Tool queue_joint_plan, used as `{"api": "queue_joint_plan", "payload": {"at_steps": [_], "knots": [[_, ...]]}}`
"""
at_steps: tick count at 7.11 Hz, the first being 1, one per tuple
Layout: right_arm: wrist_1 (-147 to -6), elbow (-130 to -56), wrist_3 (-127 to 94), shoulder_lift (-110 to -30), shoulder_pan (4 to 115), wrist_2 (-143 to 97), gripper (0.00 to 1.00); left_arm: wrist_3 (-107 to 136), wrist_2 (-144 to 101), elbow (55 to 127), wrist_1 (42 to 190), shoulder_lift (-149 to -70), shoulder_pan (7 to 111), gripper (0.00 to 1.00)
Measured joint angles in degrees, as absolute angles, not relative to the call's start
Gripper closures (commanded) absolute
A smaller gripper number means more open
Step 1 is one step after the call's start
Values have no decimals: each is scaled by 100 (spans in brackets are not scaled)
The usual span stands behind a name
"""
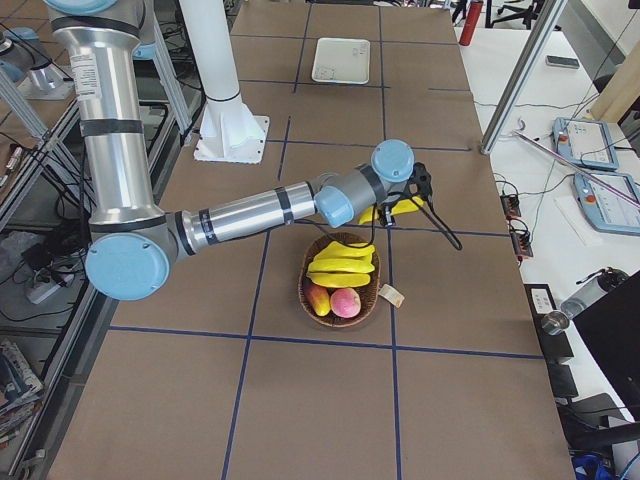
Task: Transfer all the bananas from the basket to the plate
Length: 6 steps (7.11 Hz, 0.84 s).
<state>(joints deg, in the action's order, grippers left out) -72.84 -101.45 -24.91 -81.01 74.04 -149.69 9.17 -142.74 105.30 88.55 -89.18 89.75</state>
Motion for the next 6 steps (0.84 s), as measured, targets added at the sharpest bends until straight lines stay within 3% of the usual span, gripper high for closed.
{"api": "queue_joint_plan", "payload": {"at_steps": [2, 6], "knots": [[-7269, -10414, -3995, -7352, 6446, -14187, 100, 2024, -14556, 10570, 9119, -9448, 8446, 1], [-7122, -11110, -6135, -6530, 4930, -12579, 99, 6615, -14042, 10366, 11474, -10666, 6733, 1]]}}
